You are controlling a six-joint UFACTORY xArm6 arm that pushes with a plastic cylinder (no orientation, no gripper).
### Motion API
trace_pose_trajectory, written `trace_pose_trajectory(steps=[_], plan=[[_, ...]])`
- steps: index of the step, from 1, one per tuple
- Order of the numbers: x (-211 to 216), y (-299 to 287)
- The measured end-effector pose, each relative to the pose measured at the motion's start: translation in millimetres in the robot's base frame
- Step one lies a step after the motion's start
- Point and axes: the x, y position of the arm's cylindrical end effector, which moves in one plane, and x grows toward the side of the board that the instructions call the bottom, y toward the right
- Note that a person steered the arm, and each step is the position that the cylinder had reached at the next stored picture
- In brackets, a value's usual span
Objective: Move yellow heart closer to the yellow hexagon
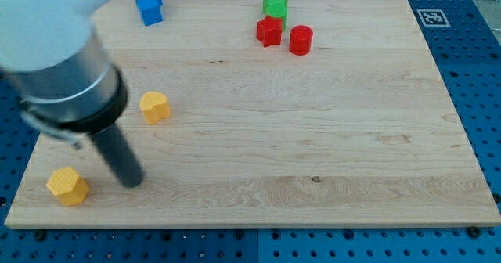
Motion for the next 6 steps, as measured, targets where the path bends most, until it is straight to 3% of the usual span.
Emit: trace_pose_trajectory(steps=[1,2,6], plan=[[-56.0,47.8],[-116.0,52.8],[-123.1,19.7]])
